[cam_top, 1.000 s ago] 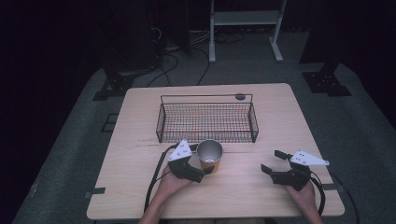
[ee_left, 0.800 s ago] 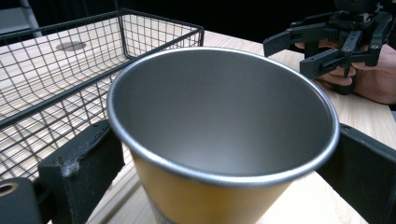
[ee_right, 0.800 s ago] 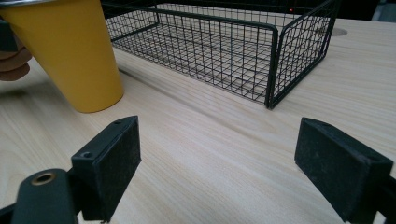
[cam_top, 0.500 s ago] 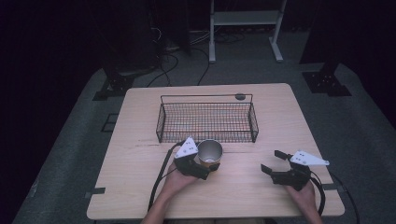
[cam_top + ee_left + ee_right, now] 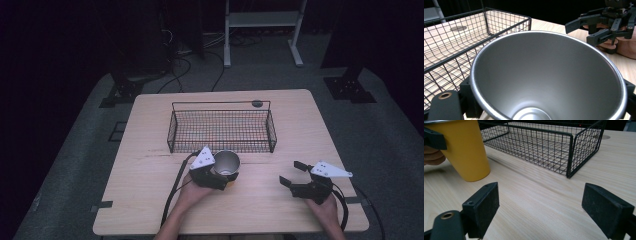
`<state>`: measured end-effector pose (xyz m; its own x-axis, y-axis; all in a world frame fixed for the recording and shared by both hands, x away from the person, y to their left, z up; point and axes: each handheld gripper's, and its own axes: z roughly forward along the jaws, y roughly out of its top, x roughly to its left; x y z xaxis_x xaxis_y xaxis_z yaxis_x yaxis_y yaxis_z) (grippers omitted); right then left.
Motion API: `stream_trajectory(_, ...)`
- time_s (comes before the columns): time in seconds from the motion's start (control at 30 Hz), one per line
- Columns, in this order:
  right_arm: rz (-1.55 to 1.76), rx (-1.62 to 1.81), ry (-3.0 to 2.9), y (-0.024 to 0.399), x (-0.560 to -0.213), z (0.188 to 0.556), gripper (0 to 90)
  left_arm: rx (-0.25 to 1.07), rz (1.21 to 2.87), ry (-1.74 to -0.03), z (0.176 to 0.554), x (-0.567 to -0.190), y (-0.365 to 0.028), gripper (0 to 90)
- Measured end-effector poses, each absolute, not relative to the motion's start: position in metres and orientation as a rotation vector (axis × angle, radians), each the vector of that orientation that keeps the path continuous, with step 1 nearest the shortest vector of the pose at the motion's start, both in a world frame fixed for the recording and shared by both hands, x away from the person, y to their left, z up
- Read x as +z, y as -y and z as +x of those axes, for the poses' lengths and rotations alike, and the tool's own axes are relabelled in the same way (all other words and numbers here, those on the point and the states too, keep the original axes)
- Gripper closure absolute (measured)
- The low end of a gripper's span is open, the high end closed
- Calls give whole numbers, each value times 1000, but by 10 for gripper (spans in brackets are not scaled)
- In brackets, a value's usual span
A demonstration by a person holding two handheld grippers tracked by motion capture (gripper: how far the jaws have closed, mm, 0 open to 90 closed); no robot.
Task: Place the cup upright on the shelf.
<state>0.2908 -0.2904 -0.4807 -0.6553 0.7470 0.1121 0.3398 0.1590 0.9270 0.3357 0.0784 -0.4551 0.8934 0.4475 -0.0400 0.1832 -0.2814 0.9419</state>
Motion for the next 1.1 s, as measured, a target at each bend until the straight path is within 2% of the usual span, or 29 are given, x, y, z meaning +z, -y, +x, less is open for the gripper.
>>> stream_trajectory(0.3,1036,1498,-2070,290,-481,291,134,250,1805,-483,337,-449,-84,125)
stream_trajectory(1.1,1036,1497,-2071,290,-481,291,134,250,1811,-424,359,-401,-83,125)
